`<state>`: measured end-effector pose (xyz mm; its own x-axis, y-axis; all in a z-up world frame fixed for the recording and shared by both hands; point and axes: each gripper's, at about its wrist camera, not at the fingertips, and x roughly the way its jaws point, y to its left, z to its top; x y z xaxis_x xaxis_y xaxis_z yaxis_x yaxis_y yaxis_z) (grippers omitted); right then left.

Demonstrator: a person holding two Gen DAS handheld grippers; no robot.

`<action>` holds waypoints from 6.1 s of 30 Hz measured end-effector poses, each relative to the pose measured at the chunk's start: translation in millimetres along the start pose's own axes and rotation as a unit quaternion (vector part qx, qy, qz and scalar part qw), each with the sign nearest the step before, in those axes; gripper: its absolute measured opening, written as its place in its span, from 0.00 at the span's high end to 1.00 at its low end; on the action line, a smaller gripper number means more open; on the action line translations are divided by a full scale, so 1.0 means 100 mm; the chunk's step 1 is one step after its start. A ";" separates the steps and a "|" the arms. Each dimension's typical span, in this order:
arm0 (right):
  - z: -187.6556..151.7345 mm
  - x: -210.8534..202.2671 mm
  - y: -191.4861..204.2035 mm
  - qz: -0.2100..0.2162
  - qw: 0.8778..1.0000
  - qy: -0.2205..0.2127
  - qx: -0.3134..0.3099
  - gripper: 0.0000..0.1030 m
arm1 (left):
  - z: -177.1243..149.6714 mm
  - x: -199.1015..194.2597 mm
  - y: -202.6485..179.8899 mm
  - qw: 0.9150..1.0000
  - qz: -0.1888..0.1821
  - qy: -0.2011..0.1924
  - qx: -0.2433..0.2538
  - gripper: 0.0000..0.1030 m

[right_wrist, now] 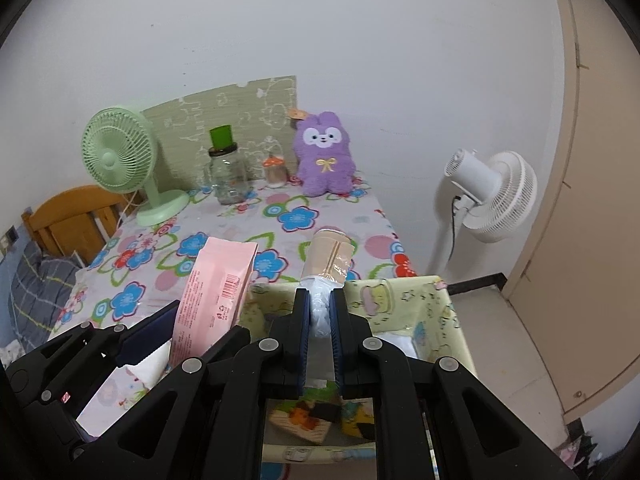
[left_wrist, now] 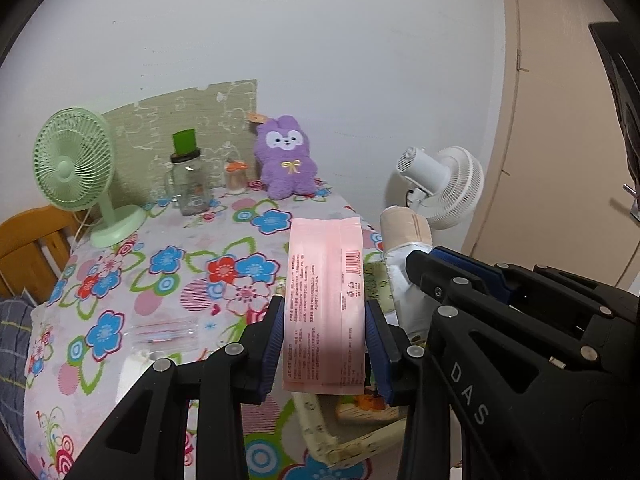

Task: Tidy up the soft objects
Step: 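Carry the pink packet and white roll with both grippers toward the paper box, then open the left gripper to drop the pink packet while the right gripper releases the white roll, then withdraw both tools from the box toward the folded white cloth, then lower the left gripper onto the folded white cloth and close on it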

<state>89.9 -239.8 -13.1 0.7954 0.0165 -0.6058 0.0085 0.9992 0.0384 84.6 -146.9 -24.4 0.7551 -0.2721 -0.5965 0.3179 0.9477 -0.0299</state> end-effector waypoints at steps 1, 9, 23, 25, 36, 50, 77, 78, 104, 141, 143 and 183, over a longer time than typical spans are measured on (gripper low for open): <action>-0.01 0.01 -0.04 -0.003 1.000 0.001 0.002 0.88 | 0.00 0.02 -0.02 1.000 -0.002 0.001 0.001 0.62; -0.05 0.09 -0.26 -0.020 1.000 0.011 0.018 0.88 | 0.00 0.19 -0.18 1.000 -0.022 0.015 0.014 0.61; -0.16 0.40 -0.52 -0.035 0.998 0.044 0.041 0.88 | -0.05 0.55 -0.34 0.998 -0.024 0.056 0.029 0.61; -0.18 0.44 -0.54 -0.034 0.997 0.046 0.046 0.88 | -0.06 0.58 -0.34 0.998 -0.023 0.060 0.029 0.61; -0.19 0.59 -0.54 -0.028 0.997 0.062 0.047 0.84 | -0.07 0.68 -0.31 0.996 -0.016 0.078 0.026 0.39; -0.20 0.50 -0.49 -0.024 0.997 0.053 0.052 0.29 | -0.05 0.58 -0.28 0.997 -0.016 0.070 0.025 0.18; -0.12 -0.06 0.01 -0.029 0.999 -0.002 0.019 0.16 | -0.08 -0.05 0.05 0.999 0.015 0.021 0.019 0.10; -0.12 -0.07 0.03 -0.029 0.999 -0.003 0.019 0.15 | -0.08 -0.08 0.07 1.000 0.016 0.019 0.019 0.10; -0.05 -0.38 0.78 0.000 0.999 -0.040 -0.019 0.09 | -0.16 -0.58 0.65 0.999 0.054 -0.008 0.003 0.08; -0.22 0.12 1.47 0.040 0.998 -0.025 -0.042 0.01 | -0.44 -0.33 1.40 0.996 0.077 0.017 -0.032 0.02; -0.23 0.15 1.50 0.042 0.998 -0.024 -0.045 0.01 | -0.48 -0.31 1.45 0.996 0.076 0.018 -0.034 0.02; -0.69 1.21 1.81 0.058 0.994 0.075 -0.062 0.01 | -0.96 0.53 1.90 0.991 0.053 0.107 -0.052 0.02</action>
<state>145.7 -54.4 -134.2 0.6871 0.1268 -0.7154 -0.1594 0.9870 0.0218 130.3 34.4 -138.6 0.6381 -0.1395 -0.7572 0.1748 0.9840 -0.0340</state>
